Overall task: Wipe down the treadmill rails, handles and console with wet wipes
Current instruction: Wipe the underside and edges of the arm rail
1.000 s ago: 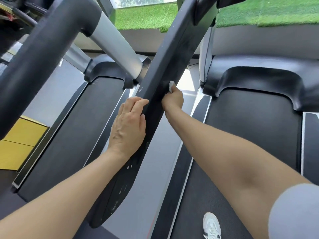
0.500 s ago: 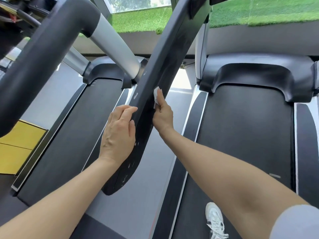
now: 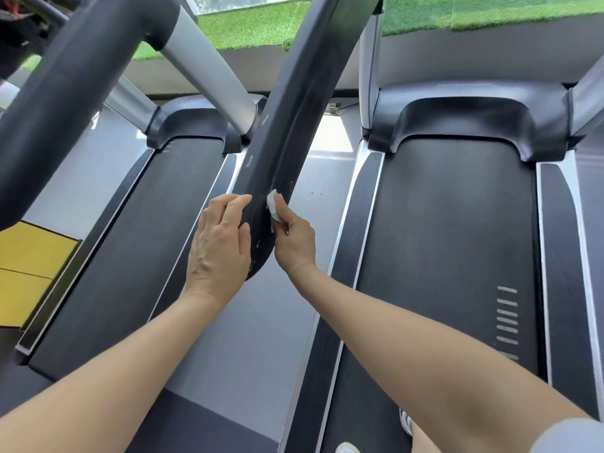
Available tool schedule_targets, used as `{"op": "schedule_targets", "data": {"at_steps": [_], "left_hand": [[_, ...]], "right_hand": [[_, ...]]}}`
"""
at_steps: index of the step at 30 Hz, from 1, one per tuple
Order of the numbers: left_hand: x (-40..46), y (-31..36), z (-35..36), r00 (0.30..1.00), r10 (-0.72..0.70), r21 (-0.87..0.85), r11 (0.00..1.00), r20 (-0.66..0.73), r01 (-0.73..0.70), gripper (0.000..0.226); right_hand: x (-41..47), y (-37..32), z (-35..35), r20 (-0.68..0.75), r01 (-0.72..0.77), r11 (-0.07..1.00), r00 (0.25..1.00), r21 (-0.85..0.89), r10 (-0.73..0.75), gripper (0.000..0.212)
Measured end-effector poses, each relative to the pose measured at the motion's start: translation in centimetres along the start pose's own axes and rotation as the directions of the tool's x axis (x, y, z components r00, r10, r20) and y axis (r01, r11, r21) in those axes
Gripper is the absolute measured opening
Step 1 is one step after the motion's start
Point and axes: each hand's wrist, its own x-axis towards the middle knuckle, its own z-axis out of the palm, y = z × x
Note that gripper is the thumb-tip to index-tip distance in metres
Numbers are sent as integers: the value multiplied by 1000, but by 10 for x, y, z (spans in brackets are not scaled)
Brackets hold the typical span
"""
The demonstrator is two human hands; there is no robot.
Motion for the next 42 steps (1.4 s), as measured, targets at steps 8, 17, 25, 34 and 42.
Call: {"op": "schedule_targets", "data": {"at_steps": [8, 17, 25, 34, 42], "left_hand": [[30, 6, 9, 999, -19, 13, 1000, -33, 19, 31], [31, 3, 16, 998, -32, 11, 999, -58, 32, 32], [31, 4, 15, 997, -65, -24, 998, -47, 63, 34], [32, 3, 14, 996, -51, -85, 995, -75, 45, 32], [20, -4, 6, 996, -11, -158, 988, -86, -3, 34]], "right_hand": [[59, -12, -42, -249, -191, 972, 943, 140, 221, 34], [54, -11, -12, -130, -170, 985, 978, -24, 165, 23], [125, -46, -52, -307, -122, 974, 935, 193, 178, 18], [140, -72, -46, -77, 17, 984, 997, 175, -4, 26], [69, -31, -22, 57, 89, 995, 994, 44, -92, 33]]}}
